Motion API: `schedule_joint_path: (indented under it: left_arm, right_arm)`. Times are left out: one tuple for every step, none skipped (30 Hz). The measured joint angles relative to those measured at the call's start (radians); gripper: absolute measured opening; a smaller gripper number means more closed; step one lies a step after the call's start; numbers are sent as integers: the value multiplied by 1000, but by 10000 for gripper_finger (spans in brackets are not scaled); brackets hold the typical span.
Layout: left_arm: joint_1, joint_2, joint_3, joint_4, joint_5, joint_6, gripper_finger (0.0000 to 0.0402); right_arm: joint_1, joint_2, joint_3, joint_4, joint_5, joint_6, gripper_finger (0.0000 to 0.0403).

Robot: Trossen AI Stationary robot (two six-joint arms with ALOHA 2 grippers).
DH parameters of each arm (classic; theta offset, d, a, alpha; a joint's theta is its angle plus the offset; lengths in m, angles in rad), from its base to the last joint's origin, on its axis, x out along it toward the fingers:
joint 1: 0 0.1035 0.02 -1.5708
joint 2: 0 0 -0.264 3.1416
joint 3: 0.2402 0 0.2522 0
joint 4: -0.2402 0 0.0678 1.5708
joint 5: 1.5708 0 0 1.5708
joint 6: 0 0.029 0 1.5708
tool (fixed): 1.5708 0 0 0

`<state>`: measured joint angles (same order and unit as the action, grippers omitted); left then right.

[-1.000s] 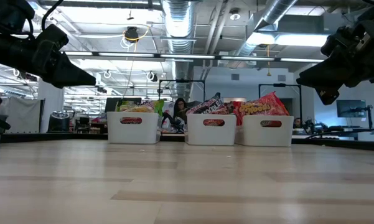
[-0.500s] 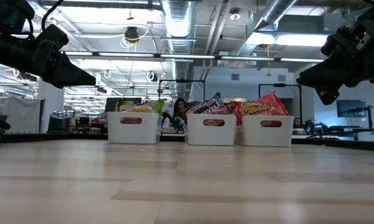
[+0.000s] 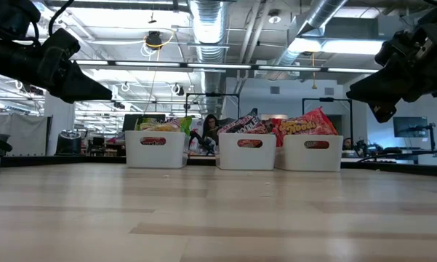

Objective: Sort Maruchan noodles
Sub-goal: Return to Home Position

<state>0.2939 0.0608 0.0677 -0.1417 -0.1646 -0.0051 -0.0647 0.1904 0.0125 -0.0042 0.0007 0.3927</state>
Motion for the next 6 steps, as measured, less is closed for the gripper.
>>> schedule_joint_path:
  left_arm:
    - [0,0,0,0,0,0,135]
    - [0,0,0,0,0,1,135]
    - [0,0,0,0,0,3,135]
    - [0,0,0,0,0,3,135]
    - [0,0,0,0,0,2,135]
    - [0,0,0,0,0,0,135]
  right_arm:
    - [0,0,0,0,0,0,102]
    - [0,0,0,0,0,0,102]
    - [0,0,0,0,0,0,102]
    - [0,0,0,0,0,0,102]
    - [0,0,0,0,0,0,102]
    - [0,0,0,0,0,0,102]
